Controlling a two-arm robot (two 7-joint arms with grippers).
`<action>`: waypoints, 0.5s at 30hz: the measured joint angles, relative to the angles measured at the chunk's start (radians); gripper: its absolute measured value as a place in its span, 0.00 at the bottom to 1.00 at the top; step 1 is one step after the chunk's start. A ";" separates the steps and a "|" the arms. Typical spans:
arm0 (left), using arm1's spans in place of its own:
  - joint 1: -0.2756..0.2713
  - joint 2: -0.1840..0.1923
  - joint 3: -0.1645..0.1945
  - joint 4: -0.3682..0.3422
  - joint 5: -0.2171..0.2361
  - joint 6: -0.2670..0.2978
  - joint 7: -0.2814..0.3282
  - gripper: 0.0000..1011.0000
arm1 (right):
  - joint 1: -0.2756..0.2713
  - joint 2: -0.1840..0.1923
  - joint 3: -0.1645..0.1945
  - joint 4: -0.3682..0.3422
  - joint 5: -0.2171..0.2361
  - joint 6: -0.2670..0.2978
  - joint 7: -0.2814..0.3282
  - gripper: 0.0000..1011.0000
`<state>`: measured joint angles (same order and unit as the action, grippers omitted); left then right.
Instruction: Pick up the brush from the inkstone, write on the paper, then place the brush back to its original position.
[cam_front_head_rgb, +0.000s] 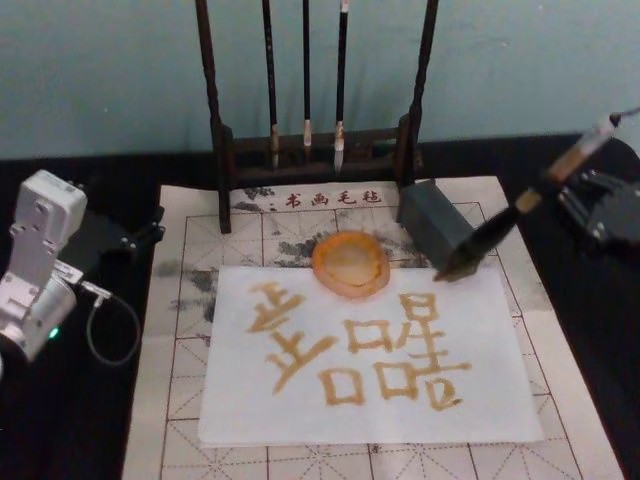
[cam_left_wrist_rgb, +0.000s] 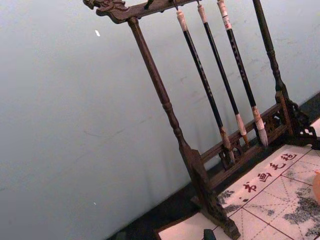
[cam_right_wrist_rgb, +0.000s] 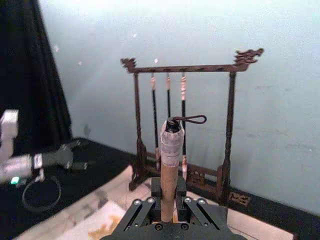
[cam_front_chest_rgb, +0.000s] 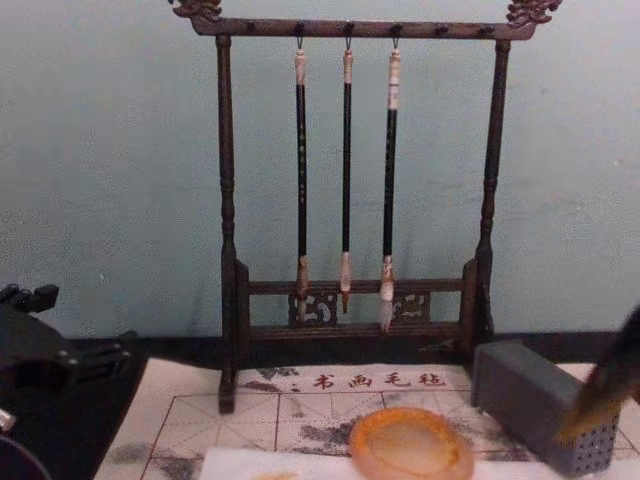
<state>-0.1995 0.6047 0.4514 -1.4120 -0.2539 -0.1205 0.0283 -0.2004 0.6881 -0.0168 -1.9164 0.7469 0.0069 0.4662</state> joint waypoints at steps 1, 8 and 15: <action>0.000 0.000 0.000 0.000 0.000 0.000 0.000 0.99 | 0.014 -0.005 -0.006 0.007 0.009 0.009 -0.005 0.18; 0.000 0.000 0.000 0.000 0.000 0.000 0.000 0.99 | 0.146 -0.059 -0.063 0.074 0.109 0.120 -0.066 0.18; 0.000 0.000 0.000 0.000 0.000 0.000 0.000 0.99 | 0.263 -0.118 -0.120 0.156 0.194 0.216 -0.126 0.18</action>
<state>-0.1995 0.6046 0.4514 -1.4120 -0.2539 -0.1205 0.0283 0.0631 0.5699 -0.1368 -1.7601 0.9413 0.2227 0.3405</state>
